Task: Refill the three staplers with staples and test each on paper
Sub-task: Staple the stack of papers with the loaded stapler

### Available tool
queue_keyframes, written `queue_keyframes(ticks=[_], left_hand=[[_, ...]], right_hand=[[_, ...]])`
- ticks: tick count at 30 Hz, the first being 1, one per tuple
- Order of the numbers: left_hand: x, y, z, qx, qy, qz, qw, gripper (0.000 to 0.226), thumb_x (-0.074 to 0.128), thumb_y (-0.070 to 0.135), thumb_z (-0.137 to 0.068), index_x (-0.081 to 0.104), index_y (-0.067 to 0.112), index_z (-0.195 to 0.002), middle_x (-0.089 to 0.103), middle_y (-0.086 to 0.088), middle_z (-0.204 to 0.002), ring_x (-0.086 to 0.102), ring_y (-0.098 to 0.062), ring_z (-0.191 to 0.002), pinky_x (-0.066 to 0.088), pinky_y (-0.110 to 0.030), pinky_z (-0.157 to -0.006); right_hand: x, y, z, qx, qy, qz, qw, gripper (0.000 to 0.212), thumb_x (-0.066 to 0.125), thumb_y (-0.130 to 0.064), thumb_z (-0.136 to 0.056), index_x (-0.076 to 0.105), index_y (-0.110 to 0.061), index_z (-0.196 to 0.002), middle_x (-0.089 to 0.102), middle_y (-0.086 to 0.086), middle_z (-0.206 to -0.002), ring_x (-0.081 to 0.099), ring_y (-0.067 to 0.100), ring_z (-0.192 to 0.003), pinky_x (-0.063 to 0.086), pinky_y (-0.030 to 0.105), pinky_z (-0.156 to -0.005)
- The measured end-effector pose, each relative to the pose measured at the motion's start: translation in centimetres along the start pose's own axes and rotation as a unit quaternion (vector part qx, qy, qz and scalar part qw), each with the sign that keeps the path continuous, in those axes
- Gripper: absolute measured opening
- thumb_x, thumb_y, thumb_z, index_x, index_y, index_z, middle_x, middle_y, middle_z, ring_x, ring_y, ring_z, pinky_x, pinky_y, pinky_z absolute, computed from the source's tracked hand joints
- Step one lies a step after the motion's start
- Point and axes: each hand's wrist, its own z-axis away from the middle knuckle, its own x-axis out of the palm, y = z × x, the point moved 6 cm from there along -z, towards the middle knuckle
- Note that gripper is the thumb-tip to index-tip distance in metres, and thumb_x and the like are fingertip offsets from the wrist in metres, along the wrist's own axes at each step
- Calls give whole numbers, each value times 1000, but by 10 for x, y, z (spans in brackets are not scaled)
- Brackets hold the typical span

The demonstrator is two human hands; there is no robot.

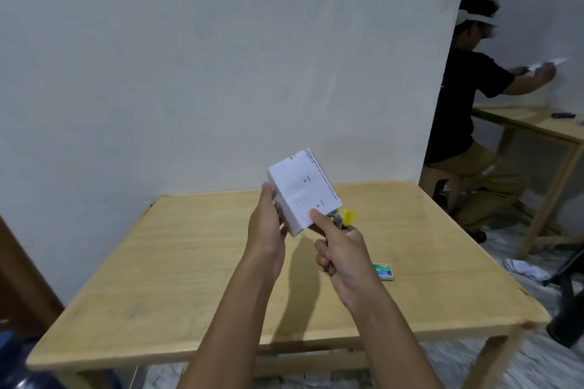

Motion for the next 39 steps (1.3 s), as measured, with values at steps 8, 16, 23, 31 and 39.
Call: queue_keyframes(ticks=[8, 16, 23, 31, 39], left_hand=[[-5, 9, 6, 12, -88, 27, 996, 29, 49, 21, -102, 60, 4, -124, 70, -16, -118, 69, -30, -96, 55, -33, -67], [-17, 18, 11, 33, -143, -16, 989, 25, 50, 17, -101, 59, 11, -123, 73, -6, -114, 70, -22, -101, 58, -31, -80], [-32, 23, 3, 35, -70, -21, 997, 34, 65, 28, -93, 62, 10, -122, 71, -13, -116, 68, -32, -106, 56, -46, -90], [-33, 19, 4, 25, -81, -53, 995, 29, 65, 30, -92, 66, 14, -116, 74, -8, -109, 72, -23, -91, 58, -38, -78], [-31, -13, 23, -25, -160, -136, 977, 34, 69, 34, -88, 70, 5, -104, 69, -9, -86, 60, -23, -62, 50, -30, -56]], right_hand=[[11, 10, 10, 9, -20, 60, 998, 25, 74, -34, -84, 68, -14, -97, 65, -6, -70, 27, 7, -38, 27, 18, -39], [-4, -8, 3, -61, -10, 54, 997, 14, 76, -32, -83, 72, -18, -85, 45, 2, -66, 24, 9, -41, 24, 22, -42], [-2, -14, 3, -91, -65, 167, 980, 11, 72, -26, -88, 71, -17, -82, 44, -17, -42, 38, 2, -38, 28, 15, -46], [2, -15, 3, -77, -71, 173, 979, 12, 71, -26, -89, 69, -17, -81, 39, -16, -42, 34, 3, -39, 28, 14, -45], [-3, -7, -1, -56, 7, 95, 994, 16, 71, -29, -88, 66, -21, -76, 32, -11, -46, 23, 12, -46, 25, 24, -45]])
